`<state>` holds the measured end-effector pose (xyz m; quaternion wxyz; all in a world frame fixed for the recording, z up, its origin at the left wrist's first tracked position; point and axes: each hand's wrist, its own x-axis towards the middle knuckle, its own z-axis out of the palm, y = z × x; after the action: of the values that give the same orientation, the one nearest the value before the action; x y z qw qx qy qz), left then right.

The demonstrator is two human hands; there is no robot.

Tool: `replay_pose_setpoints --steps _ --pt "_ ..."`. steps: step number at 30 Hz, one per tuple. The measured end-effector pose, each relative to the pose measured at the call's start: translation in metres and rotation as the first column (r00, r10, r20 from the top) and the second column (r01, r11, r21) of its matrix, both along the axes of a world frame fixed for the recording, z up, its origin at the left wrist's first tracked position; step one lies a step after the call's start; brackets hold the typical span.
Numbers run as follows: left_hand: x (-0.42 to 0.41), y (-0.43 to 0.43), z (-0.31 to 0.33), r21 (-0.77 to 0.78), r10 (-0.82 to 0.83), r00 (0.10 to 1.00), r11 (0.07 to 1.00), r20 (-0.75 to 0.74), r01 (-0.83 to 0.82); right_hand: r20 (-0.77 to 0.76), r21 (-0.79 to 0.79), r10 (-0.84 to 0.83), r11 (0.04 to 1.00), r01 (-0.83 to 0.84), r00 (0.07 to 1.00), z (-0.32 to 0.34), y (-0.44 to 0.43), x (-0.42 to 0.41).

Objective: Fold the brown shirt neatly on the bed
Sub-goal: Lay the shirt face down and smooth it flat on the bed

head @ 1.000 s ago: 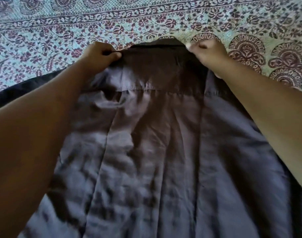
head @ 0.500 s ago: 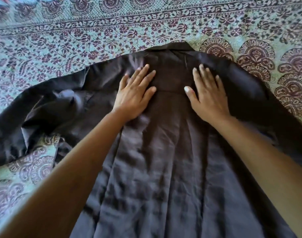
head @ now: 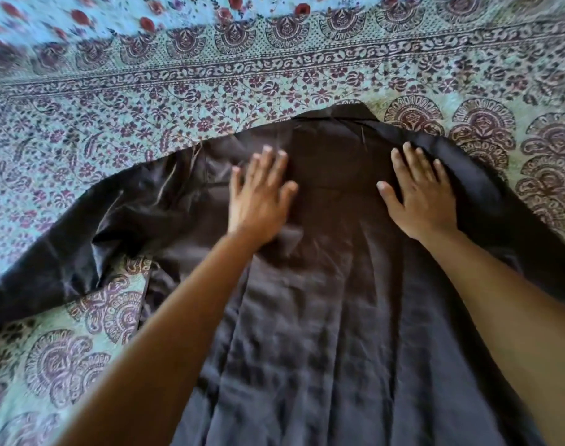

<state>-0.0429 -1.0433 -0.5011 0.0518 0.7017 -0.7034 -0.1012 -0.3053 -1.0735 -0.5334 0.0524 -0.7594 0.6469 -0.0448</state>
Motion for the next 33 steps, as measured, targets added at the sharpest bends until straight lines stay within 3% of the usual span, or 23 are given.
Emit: replay_pose_setpoints --steps 3,6,9,11,14,17,20,22,25,30,33 --pt "0.0 0.044 -0.015 0.08 -0.118 0.993 0.99 0.024 0.116 0.015 -0.011 0.003 1.0 -0.003 1.0 -0.001 0.0 0.0" --pt "0.07 0.061 -0.023 0.061 0.129 0.987 0.989 0.091 -0.134 -0.022 0.005 -0.01 1.0 0.01 1.0 -0.002 -0.001 -0.001" --pt "0.137 0.065 -0.012 0.108 0.447 0.887 0.882 0.116 -0.458 -0.06 0.057 -0.023 0.998 0.026 0.998 0.003 -0.002 0.002" --pt "0.148 0.06 -0.001 0.106 0.543 0.833 0.827 0.104 -0.552 -0.071 0.106 -0.073 0.991 0.081 0.995 0.008 -0.002 0.008" --pt "0.123 0.041 0.012 0.008 0.486 0.871 0.873 0.069 -0.488 -0.015 0.096 -0.157 0.983 0.157 0.988 0.021 0.004 0.034" --pt "0.077 0.015 0.014 0.031 0.258 0.966 0.966 -0.019 -0.257 0.115 -0.045 0.077 0.996 -0.072 0.99 0.031 0.021 0.082" --pt "0.05 0.001 -0.002 0.154 0.124 0.991 0.982 -0.059 -0.114 0.097 0.022 0.252 0.967 -0.255 0.963 0.025 0.03 0.119" --pt "0.054 -0.005 -0.014 0.173 0.111 0.994 0.979 -0.024 -0.105 0.042 0.081 0.23 0.969 -0.233 0.972 0.013 0.03 0.124" --pt "0.079 -0.02 -0.016 0.179 0.126 0.992 0.975 0.031 -0.129 0.011 0.036 0.208 0.977 -0.209 0.978 0.003 0.03 0.12" --pt "0.133 -0.046 -0.004 0.288 0.285 0.953 0.908 0.104 -0.303 0.02 0.006 0.181 0.983 -0.182 0.983 0.001 0.03 0.122" --pt "0.127 -0.04 0.003 0.149 0.351 0.93 0.919 0.111 -0.365 0.015 0.006 0.176 0.984 -0.176 0.984 0.001 0.031 0.122"
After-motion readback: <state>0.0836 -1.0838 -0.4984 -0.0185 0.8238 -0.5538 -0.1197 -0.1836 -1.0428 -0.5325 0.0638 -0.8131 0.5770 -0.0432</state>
